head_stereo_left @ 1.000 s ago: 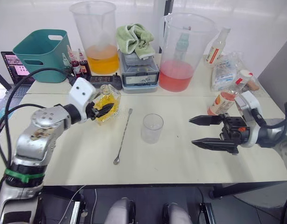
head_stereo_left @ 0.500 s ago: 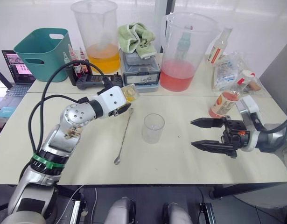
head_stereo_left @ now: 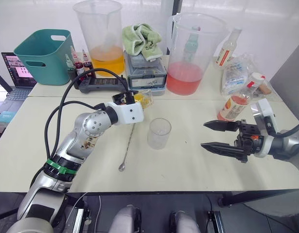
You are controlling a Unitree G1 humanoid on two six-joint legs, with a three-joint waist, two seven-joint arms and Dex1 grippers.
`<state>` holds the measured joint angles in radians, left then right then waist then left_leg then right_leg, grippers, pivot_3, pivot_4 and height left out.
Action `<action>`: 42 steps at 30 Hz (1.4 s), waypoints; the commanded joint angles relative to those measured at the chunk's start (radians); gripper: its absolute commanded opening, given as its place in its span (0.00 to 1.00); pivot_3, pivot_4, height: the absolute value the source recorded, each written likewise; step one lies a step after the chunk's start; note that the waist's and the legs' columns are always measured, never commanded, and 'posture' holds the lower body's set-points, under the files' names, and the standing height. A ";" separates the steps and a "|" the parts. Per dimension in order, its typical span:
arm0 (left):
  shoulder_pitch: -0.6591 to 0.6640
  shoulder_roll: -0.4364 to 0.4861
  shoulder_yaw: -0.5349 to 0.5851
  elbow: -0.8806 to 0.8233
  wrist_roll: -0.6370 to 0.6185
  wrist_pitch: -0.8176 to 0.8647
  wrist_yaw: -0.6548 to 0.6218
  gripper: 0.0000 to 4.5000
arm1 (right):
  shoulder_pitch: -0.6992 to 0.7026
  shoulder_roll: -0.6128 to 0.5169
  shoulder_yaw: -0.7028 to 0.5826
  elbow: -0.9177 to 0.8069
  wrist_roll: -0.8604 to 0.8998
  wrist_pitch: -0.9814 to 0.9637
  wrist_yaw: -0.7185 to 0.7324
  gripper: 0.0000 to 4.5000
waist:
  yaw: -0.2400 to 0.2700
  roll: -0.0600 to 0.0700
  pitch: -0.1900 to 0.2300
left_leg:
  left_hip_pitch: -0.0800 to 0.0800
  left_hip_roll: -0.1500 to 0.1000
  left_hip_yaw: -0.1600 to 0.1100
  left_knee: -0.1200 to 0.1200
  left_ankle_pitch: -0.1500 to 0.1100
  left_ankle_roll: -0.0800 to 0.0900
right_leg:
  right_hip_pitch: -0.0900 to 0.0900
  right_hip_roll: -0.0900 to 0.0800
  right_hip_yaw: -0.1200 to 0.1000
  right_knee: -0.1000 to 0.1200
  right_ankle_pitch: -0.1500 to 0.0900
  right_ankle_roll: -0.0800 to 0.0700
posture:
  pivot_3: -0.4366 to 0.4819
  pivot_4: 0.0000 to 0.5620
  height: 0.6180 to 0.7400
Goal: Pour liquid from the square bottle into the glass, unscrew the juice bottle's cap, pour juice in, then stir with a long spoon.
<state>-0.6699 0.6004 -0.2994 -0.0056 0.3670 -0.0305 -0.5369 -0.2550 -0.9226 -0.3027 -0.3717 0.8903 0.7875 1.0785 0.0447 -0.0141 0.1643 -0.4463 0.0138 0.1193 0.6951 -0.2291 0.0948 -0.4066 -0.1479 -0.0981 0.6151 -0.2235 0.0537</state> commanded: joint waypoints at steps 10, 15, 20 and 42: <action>-0.038 -0.072 0.003 -0.031 0.059 -0.101 0.044 0.62 | 0.023 -0.017 -0.059 -0.051 0.057 0.012 -0.044 0.99 | 0.000 0.000 0.000 | 0.000 0.000 0.000 0.000 0.000 0.000 | 0.000 0.000 0.000 0.000 0.000 0.000 | 0.48 0.27 0.99; -0.051 -0.071 -0.010 -0.019 0.106 -0.194 0.075 0.62 | 0.034 -0.018 -0.066 -0.062 0.057 0.007 -0.049 0.99 | -0.001 0.000 0.000 | 0.000 0.000 0.000 0.001 0.000 0.000 | 0.000 0.000 0.000 0.000 0.000 0.000 | 0.48 0.27 0.99; -0.052 -0.062 -0.019 -0.001 0.159 -0.254 0.089 0.62 | 0.040 -0.018 -0.070 -0.068 0.059 0.009 -0.055 0.99 | -0.001 0.000 0.000 | 0.000 0.000 0.000 0.001 0.000 0.000 | 0.000 0.000 0.000 0.000 0.000 0.000 | 0.48 0.27 0.99; -0.090 -0.064 -0.020 0.062 0.320 -0.356 0.192 0.62 | 0.047 -0.010 -0.074 -0.067 0.041 -0.011 -0.076 0.99 | 0.001 0.000 0.000 | 0.000 0.000 0.000 0.001 0.000 0.001 | 0.000 0.000 0.000 0.001 0.000 0.001 | 0.48 0.27 0.99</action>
<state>-0.6960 0.5410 -0.3506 0.1114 0.6798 -0.3543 -0.4087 -0.2108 -0.9227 -0.3331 -0.4216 0.9257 0.7980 1.0013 0.0453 -0.0142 0.1643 -0.4464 0.0138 0.1190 0.6964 -0.2294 0.0956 -0.4065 -0.1482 -0.0981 0.6163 -0.2231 0.0543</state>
